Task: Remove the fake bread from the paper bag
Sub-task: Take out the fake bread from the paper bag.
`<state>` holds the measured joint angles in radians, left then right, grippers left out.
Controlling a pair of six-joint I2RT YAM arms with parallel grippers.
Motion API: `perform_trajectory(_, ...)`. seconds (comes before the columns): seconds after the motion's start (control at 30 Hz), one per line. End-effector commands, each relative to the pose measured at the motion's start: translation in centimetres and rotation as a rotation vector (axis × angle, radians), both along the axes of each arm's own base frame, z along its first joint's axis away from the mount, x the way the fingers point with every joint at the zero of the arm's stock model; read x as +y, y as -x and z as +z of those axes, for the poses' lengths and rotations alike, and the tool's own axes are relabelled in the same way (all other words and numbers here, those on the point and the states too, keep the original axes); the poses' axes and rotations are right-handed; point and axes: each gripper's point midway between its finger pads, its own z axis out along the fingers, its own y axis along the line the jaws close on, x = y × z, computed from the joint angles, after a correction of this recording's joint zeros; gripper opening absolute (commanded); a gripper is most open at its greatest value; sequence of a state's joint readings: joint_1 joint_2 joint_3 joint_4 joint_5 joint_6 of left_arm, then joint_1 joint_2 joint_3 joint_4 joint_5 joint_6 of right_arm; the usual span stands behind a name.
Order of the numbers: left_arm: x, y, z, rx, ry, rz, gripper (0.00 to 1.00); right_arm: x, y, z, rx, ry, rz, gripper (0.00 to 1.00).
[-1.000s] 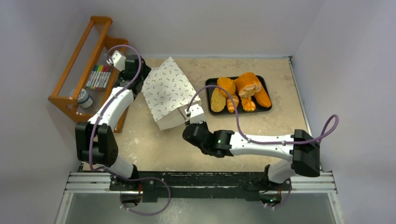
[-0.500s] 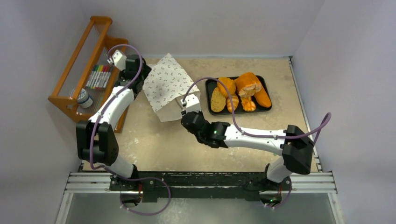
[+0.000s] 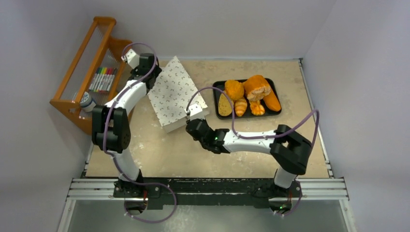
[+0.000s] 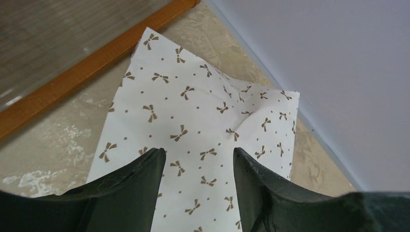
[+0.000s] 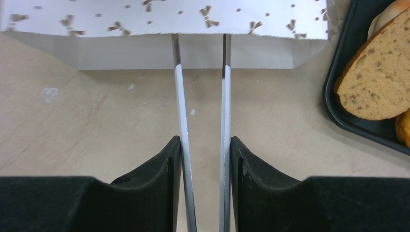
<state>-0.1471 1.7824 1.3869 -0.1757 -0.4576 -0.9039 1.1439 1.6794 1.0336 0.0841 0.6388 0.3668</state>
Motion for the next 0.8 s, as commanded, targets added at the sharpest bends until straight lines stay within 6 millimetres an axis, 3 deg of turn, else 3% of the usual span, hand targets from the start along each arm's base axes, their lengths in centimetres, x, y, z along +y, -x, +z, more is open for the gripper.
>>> perform_trajectory(0.0,-0.2,-3.1,1.8,-0.072,-0.025,0.009,0.54,1.6,-3.8,2.1,-0.07,-0.084,-0.028,0.33)
perform_trajectory(0.33,1.0,-6.2,0.0,-0.057,-0.081,0.05,0.54,2.0,-8.2,1.0,-0.097,-0.079,-0.053,0.4)
perform_trajectory(0.77,1.5,-6.9,-2.0,-0.021,-0.107,0.055,0.55,4.2,-11.9,-0.1,-0.107,-0.096,-0.028,0.49)
